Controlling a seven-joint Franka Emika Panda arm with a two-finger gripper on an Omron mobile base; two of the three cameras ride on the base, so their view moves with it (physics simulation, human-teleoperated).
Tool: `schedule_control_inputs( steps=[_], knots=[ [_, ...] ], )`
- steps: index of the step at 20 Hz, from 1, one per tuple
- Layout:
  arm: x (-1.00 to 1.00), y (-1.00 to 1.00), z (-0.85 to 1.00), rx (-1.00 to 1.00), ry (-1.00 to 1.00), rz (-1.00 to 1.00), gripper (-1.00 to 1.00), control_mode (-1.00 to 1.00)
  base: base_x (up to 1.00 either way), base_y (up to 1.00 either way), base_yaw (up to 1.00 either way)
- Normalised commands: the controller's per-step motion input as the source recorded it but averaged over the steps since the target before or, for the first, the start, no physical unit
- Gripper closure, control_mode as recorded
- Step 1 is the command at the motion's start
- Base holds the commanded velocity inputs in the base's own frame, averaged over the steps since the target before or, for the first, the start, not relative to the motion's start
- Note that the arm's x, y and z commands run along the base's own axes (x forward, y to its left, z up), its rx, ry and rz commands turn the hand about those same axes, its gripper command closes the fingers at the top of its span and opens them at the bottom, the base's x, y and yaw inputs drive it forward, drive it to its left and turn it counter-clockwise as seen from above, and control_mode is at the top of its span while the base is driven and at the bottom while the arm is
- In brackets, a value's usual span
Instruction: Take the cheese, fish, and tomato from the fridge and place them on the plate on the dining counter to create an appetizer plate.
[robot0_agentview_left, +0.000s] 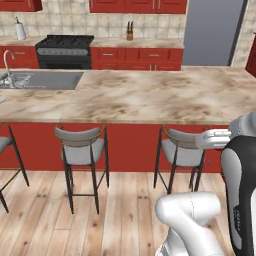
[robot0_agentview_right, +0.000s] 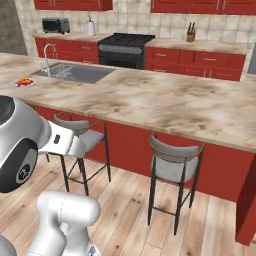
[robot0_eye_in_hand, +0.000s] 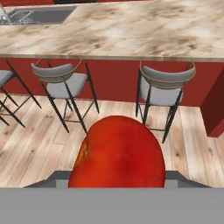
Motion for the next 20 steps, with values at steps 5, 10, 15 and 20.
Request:
schedule_control_inputs(
  steps=[5,10,15,20],
  knots=[
    [0.0,0.0,0.0,0.0,0.0,0.0,1.0,1.0,0.0,1.0,0.0],
    [0.0,0.0,0.0,0.0,0.0,0.0,1.0,1.0,0.0,1.0,0.0],
    [0.0,0.0,0.0,0.0,0.0,0.0,1.0,1.0,0.0,1.0,0.0],
    [0.0,0.0,0.0,0.0,0.0,0.0,1.0,1.0,0.07,1.0,0.0]
  ],
)
